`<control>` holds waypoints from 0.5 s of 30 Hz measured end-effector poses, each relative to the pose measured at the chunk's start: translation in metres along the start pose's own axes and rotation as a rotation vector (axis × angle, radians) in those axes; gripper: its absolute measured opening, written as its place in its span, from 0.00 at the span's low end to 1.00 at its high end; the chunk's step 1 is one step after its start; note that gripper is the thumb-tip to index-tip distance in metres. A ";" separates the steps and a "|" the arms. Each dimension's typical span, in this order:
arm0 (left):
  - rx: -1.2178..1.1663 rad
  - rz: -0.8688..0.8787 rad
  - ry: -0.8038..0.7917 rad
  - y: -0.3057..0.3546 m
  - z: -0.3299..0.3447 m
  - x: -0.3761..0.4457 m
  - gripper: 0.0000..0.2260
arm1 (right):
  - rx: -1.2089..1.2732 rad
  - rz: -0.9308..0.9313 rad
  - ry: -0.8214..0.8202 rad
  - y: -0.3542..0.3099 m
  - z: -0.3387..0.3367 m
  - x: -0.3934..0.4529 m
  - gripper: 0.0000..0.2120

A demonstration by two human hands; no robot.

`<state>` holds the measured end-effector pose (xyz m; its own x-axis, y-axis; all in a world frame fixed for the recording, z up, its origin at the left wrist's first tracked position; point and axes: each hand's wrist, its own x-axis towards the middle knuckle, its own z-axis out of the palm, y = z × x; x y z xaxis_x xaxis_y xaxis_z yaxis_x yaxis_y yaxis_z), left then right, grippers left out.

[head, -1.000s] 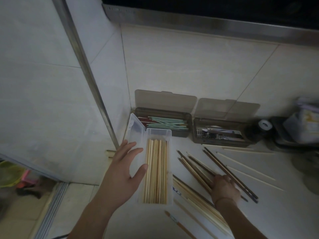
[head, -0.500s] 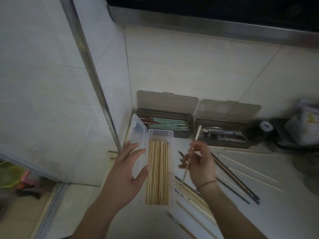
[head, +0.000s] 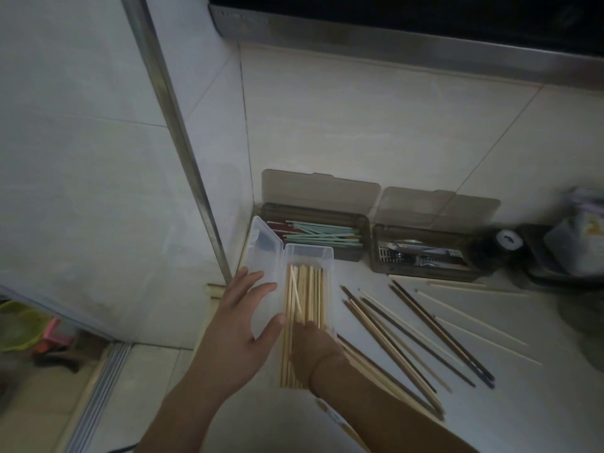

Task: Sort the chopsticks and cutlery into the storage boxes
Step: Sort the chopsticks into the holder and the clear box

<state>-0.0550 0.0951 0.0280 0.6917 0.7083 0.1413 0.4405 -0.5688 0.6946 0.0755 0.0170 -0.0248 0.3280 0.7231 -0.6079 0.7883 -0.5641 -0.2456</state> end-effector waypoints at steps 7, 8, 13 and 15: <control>-0.001 -0.013 -0.006 -0.004 -0.002 0.000 0.25 | 0.141 -0.130 0.277 0.020 -0.017 -0.021 0.13; 0.005 -0.015 -0.010 -0.005 -0.003 0.000 0.26 | 0.218 -0.126 0.454 0.033 -0.023 -0.022 0.12; 0.009 -0.024 -0.006 -0.005 -0.003 -0.001 0.24 | 0.263 0.353 0.647 0.142 -0.028 -0.013 0.17; 0.001 -0.028 -0.002 -0.003 -0.002 0.000 0.22 | 0.275 0.511 0.531 0.175 -0.016 -0.015 0.17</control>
<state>-0.0582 0.0978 0.0273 0.6804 0.7230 0.1201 0.4601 -0.5489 0.6978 0.2167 -0.0861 -0.0472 0.8745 0.4022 -0.2710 0.3383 -0.9063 -0.2533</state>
